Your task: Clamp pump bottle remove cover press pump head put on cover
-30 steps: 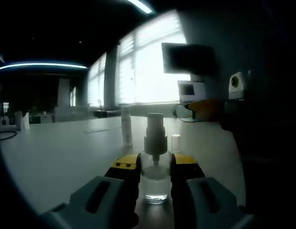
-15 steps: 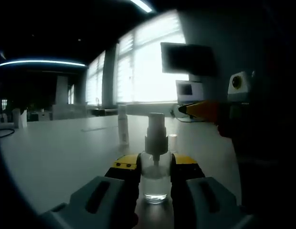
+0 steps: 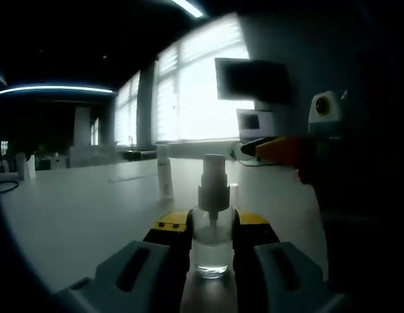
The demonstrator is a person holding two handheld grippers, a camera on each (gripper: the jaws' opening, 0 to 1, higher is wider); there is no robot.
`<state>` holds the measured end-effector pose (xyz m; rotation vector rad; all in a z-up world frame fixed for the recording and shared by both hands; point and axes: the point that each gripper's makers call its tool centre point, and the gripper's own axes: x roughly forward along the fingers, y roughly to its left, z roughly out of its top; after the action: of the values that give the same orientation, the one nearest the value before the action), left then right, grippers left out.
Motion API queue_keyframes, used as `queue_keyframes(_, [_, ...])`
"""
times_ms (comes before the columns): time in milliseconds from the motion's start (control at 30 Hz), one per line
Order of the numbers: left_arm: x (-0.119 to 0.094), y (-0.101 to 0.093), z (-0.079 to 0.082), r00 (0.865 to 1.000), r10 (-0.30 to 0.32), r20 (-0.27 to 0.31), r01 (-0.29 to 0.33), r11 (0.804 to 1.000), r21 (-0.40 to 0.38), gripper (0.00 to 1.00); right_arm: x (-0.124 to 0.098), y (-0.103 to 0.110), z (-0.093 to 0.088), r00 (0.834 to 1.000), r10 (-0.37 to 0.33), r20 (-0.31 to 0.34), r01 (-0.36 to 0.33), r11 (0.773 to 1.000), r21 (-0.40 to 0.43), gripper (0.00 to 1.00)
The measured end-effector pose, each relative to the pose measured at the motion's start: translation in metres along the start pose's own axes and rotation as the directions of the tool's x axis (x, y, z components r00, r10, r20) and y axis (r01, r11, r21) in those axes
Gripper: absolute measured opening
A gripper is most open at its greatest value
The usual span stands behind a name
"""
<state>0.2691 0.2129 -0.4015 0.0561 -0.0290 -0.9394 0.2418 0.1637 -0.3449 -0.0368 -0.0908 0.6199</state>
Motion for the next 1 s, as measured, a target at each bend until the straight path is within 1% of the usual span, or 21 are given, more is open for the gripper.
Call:
queue_keyframes(67, [0.001,-0.002,0.0,1.0,-0.012,0.0,0.012,1.0,-0.003,0.15,0.0,0.0,0.001,1.0,-0.004,-0.002,0.004,1.0,-0.006,0.12])
queue_keyframes(233, [0.0,-0.003,0.0,1.0,-0.013,-0.002,0.013,1.0,-0.016,0.15,0.001,0.0,0.007,1.0,0.018,-0.017,-0.019,1.0,-0.017,0.1])
queue_keyframes(333, [0.001,-0.007,0.0,1.0,-0.025,-0.001,0.025,1.0,-0.015,0.15,0.005,-0.006,0.006,0.999,0.035,-0.037,-0.036,0.999,-0.024,0.08])
queue_keyframes(400, [0.001,-0.007,0.0,1.0,-0.024,0.0,0.024,1.0,-0.014,0.15,0.009,-0.004,0.007,0.996,0.07,-0.056,-0.07,0.997,-0.012,0.07])
queue_keyframes(500, [0.001,-0.005,0.0,1.0,-0.021,0.0,0.021,1.0,-0.012,0.15,0.014,0.0,0.014,0.992,0.104,-0.067,-0.106,0.994,-0.02,0.06])
queue_keyframes(567, [0.001,-0.005,0.0,1.0,-0.021,0.0,0.021,1.0,-0.013,0.15,0.017,0.003,0.018,0.987,0.136,-0.086,-0.14,0.989,-0.038,0.06])
queue_keyframes(633, [0.001,-0.005,0.0,1.0,-0.022,0.001,0.022,1.0,-0.009,0.15,0.02,0.008,0.019,0.976,0.189,-0.111,-0.194,0.98,-0.039,0.06])
queue_keyframes(700, [0.001,-0.005,0.0,1.0,-0.023,0.001,0.023,1.0,-0.003,0.15,0.023,0.009,0.022,0.972,0.203,-0.12,-0.211,0.976,-0.053,0.06])
queue_keyframes(767, [0.001,-0.004,0.0,1.0,-0.019,0.001,0.019,1.0,0.001,0.15,0.025,0.01,0.021,0.964,0.222,-0.149,-0.236,0.968,-0.085,0.06])
queue_keyframes(800, [0.001,-0.003,0.0,1.0,-0.016,0.0,0.016,1.0,0.005,0.15,0.027,0.011,0.023,0.962,0.226,-0.153,-0.242,0.966,-0.096,0.06])
queue_keyframes(900, [0.0,-0.001,0.0,1.0,-0.011,-0.003,0.011,1.0,0.009,0.15,0.031,0.013,0.027,0.953,0.245,-0.178,-0.267,0.957,-0.113,0.06])
queue_keyframes(1000, [0.001,-0.004,0.001,1.0,-0.022,-0.005,0.022,1.0,0.006,0.15,0.034,0.015,0.028,0.944,0.261,-0.2,-0.29,0.947,-0.135,0.06])
